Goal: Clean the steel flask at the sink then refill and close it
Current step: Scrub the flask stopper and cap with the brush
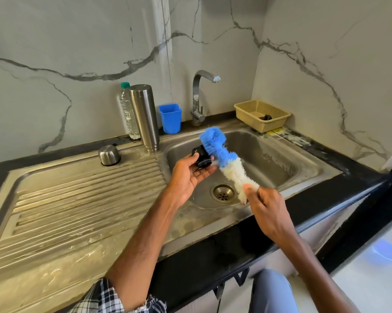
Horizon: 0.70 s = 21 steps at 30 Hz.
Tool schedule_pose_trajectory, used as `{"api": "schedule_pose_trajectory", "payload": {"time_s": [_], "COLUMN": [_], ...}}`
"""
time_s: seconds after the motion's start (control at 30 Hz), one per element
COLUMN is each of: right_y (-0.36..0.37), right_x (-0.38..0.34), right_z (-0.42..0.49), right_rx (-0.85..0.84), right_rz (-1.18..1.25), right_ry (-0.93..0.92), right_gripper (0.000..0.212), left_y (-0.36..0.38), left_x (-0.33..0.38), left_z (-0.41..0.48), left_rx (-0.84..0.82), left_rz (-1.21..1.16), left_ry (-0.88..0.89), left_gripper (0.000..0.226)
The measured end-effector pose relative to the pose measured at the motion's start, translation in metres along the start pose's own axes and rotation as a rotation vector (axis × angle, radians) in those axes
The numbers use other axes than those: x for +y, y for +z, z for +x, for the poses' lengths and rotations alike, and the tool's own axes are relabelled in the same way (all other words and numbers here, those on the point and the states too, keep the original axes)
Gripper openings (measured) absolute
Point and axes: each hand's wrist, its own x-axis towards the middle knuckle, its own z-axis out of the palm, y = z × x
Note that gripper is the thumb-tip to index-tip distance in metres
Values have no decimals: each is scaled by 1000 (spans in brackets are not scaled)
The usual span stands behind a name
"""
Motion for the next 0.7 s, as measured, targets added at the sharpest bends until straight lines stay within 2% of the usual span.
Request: {"api": "schedule_pose_trajectory", "payload": {"time_s": [0.17, 0.43, 0.57, 0.7], "right_y": [1, -3, -4, -4], "right_x": [4, 5, 8, 8], "right_z": [1, -3, -5, -1], "right_rx": [-2, 16, -2, -25], "right_rz": [-40, -18, 0, 7], "right_ry": [-12, -5, -76, 2], "right_gripper": [50, 50, 52, 49], "left_y": [-5, 6, 1, -1], "left_x": [4, 2, 3, 5], "left_z": [0, -1, 0, -1], "left_rx": [21, -14, 4, 10], "left_rz": [-31, 50, 52, 28], "left_ry": [7, 66, 72, 55], "left_gripper": [32, 24, 27, 20]}}
